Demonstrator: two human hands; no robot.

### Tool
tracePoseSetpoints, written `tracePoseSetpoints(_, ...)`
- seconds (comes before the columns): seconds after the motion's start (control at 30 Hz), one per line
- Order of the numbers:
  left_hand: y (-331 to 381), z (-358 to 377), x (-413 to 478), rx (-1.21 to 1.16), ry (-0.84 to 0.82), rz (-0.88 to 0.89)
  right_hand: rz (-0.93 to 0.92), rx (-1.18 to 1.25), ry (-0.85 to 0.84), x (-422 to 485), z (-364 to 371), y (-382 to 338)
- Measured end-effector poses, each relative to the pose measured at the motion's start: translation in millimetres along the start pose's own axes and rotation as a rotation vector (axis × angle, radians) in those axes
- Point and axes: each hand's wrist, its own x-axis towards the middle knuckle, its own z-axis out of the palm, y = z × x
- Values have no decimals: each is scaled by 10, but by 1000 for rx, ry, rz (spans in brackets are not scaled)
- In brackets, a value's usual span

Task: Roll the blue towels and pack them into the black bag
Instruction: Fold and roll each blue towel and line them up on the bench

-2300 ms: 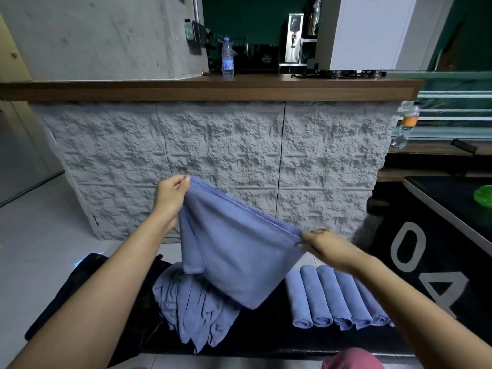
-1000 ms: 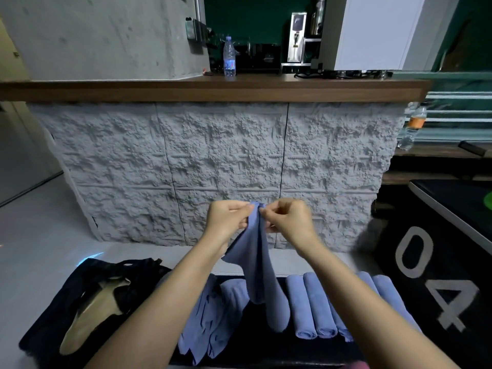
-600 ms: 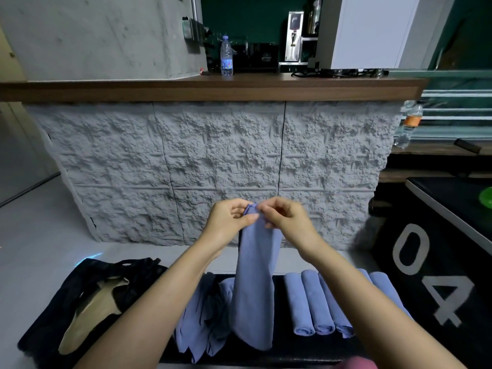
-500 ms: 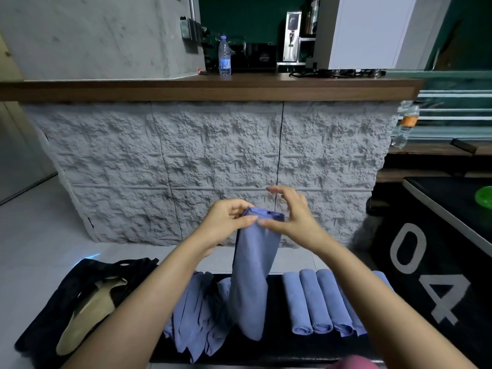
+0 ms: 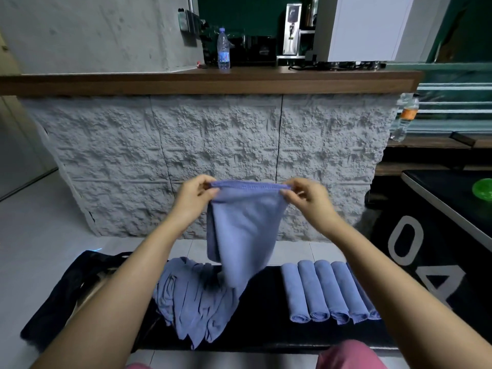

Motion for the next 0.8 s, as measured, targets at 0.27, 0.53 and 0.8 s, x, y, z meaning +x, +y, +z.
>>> tracePoseSetpoints(0.27,-57,160,-330,40,-55,-32,90,-27,-102,-310,-116,109)
tracePoseSetpoints(0.53,-301,263,-396,79,-125,-90,224,40,-166,-388,41,241)
tracePoseSetpoints(0.8,-685,587,-184,115,42,-100,351,124,80,-344,511,494)
